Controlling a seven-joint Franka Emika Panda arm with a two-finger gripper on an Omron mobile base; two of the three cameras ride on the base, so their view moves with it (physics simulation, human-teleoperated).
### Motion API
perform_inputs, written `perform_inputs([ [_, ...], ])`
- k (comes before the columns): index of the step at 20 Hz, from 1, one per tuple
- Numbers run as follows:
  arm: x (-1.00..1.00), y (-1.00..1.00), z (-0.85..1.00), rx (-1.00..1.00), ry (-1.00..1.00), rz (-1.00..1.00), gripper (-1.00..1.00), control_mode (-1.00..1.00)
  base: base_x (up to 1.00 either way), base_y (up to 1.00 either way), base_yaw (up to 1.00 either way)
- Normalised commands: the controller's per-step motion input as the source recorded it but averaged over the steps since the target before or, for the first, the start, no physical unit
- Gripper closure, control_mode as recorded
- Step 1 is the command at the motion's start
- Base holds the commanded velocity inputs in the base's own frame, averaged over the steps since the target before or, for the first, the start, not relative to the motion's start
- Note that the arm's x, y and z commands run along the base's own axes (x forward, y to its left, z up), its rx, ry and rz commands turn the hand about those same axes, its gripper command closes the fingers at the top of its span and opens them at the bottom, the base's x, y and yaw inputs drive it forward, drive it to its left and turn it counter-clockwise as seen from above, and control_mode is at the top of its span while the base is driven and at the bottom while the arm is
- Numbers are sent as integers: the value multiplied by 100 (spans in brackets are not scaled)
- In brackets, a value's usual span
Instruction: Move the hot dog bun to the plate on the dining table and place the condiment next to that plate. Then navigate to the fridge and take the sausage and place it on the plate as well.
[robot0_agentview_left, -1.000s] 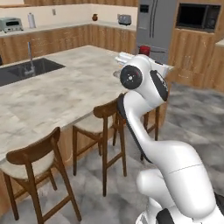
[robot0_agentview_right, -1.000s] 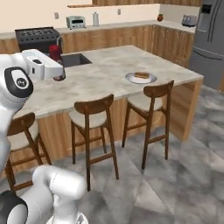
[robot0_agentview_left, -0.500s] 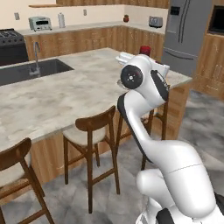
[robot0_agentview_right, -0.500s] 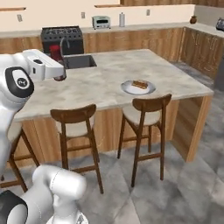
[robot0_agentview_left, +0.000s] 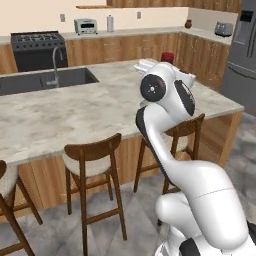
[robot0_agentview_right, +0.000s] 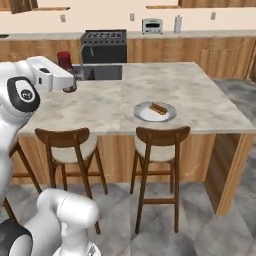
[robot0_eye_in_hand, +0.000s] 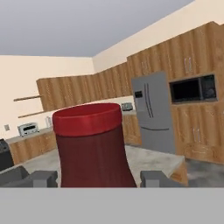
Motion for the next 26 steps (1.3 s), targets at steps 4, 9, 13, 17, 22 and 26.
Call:
perform_inputs([
  [4,0,0,0,0,0,0,100,100,90,-33,36],
  [9,0,0,0,0,0,0,100,100,70,-36,39],
  [13,0,0,0,0,0,0,100,100,70,-54,25],
  [17,0,0,0,0,0,0,100,100,31,-64,-1],
  [22,0,0,0,0,0,0,100,100,62,-40,-15],
  [26,0,0,0,0,0,0,100,100,88,-32,-1],
])
